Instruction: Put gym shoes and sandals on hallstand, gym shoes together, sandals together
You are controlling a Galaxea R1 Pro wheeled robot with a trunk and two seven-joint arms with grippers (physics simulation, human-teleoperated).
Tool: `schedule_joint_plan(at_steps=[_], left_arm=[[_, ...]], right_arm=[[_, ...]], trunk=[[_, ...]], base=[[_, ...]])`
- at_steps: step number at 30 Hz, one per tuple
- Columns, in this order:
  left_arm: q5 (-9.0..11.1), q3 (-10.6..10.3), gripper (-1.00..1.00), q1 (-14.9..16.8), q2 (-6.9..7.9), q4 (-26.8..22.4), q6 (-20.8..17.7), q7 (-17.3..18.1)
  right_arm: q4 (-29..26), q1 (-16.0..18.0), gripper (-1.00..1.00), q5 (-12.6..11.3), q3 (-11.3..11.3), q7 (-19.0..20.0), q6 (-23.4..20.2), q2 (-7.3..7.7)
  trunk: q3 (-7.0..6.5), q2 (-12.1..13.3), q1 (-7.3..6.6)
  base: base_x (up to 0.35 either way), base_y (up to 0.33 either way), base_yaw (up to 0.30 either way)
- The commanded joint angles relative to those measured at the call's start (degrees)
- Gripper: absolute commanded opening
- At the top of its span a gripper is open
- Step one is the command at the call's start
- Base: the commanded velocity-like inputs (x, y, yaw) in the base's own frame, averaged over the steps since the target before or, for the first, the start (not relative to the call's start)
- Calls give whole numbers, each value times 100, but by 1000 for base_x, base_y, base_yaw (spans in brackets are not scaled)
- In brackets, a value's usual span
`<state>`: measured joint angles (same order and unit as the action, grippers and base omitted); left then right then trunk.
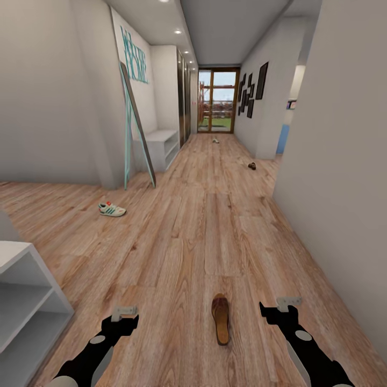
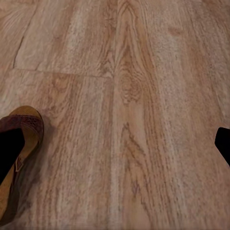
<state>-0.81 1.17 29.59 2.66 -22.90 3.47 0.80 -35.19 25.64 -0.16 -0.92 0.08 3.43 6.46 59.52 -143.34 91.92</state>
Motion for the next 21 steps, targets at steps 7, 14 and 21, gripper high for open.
schedule_joint_plan(at_steps=[7, 14, 21], left_arm=[[-18, -13, 100, 0, -2, 4, 22, -14], [-16, -5, 100, 0, 5, 4, 22, -27], [-15, -3, 100, 3, 5, 4, 22, -30]], right_arm=[[4, 3, 100, -2, -10, 1, 18, -2], [10, 3, 100, -2, -5, 1, 18, -3], [12, 3, 100, -2, -4, 1, 18, -4]], trunk=[[67, -2, -1], [130, -2, -1], [192, -2, -1]], base=[[1, 0, 6], [168, 1, 1], [309, 79, 0]])
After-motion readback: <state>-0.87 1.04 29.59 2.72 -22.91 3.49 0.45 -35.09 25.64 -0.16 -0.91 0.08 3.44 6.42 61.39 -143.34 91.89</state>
